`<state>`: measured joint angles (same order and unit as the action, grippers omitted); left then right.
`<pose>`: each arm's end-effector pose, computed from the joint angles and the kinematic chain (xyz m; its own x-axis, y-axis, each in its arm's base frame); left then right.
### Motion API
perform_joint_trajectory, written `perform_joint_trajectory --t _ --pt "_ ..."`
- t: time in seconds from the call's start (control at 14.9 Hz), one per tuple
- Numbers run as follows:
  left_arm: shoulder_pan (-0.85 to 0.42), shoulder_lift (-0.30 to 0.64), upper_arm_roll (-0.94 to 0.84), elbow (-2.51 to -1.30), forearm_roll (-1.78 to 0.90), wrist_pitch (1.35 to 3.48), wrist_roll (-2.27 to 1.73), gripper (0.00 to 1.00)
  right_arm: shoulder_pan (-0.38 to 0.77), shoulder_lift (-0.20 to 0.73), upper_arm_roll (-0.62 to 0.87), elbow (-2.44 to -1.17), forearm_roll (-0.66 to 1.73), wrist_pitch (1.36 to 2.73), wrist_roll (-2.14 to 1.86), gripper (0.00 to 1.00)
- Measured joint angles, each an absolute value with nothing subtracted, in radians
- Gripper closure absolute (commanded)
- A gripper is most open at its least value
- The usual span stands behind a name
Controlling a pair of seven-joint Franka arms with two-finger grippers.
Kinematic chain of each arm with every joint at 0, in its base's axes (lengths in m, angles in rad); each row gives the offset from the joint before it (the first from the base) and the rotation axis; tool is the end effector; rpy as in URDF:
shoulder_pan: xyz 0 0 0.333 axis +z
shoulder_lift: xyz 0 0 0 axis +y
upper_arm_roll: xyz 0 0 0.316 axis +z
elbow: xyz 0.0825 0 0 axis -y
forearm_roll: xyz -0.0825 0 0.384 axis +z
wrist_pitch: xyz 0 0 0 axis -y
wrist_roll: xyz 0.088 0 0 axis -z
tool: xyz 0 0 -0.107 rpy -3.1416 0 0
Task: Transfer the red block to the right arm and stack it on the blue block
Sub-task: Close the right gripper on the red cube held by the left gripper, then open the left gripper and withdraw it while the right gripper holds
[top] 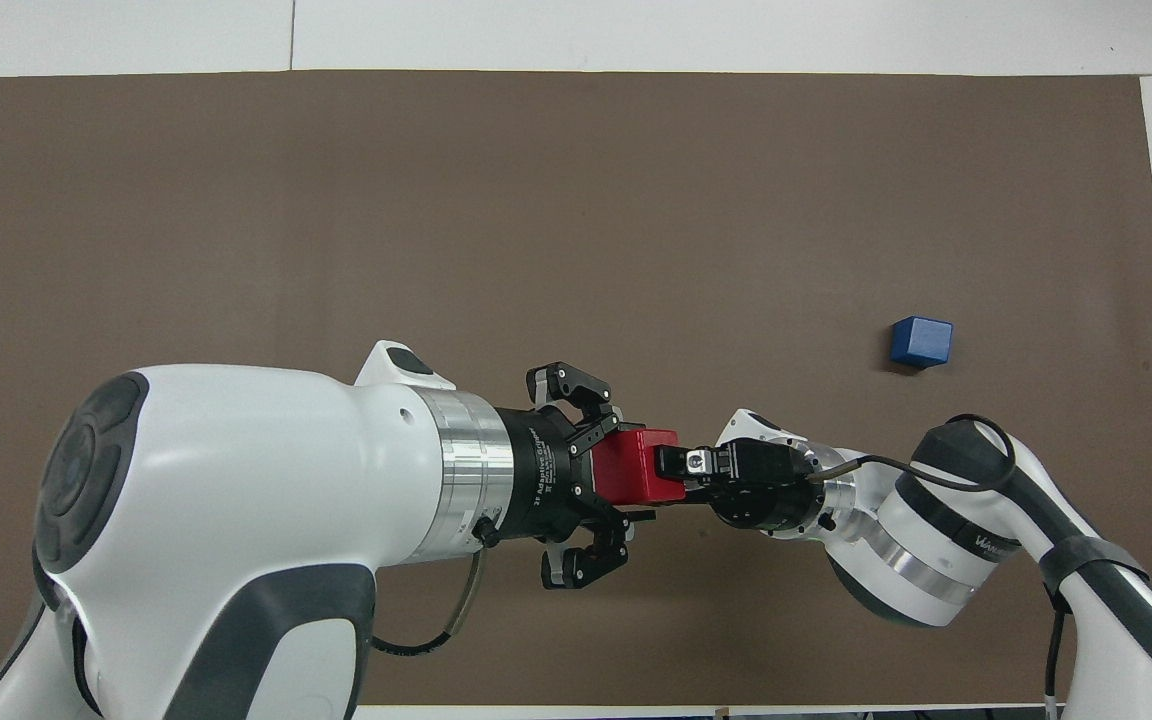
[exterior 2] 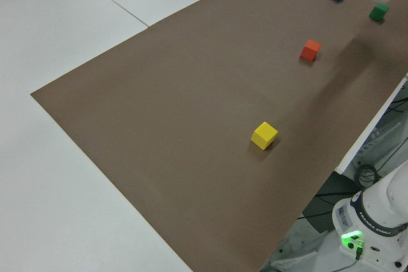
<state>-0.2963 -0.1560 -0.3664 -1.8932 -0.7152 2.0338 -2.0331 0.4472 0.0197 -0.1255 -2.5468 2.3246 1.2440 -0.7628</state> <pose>0.3993 -0.3750 0.6047 -0.0577 0.7790 -0.6244 0.9952 -0.0048 -0.0980 0.4140 0.2377 0.3769 0.9770 0.0050 -0.2132 -0.1680 0.6340 -0.7548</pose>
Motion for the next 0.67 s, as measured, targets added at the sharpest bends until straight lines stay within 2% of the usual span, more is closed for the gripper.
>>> perform_joint_trajectory --t 0.47,0.67 --pt "-0.293 -0.214 -0.249 -1.899 -0.715 1.909 -1.949 0.0 0.442 0.021 -0.13 -2.51 2.326 1.279 -0.763 1.0" --pt "-0.236 -0.23 -0.206 -1.928 -0.706 1.883 -1.815 0.0 0.438 0.021 -0.132 -2.504 2.326 1.305 -0.763 1.0"
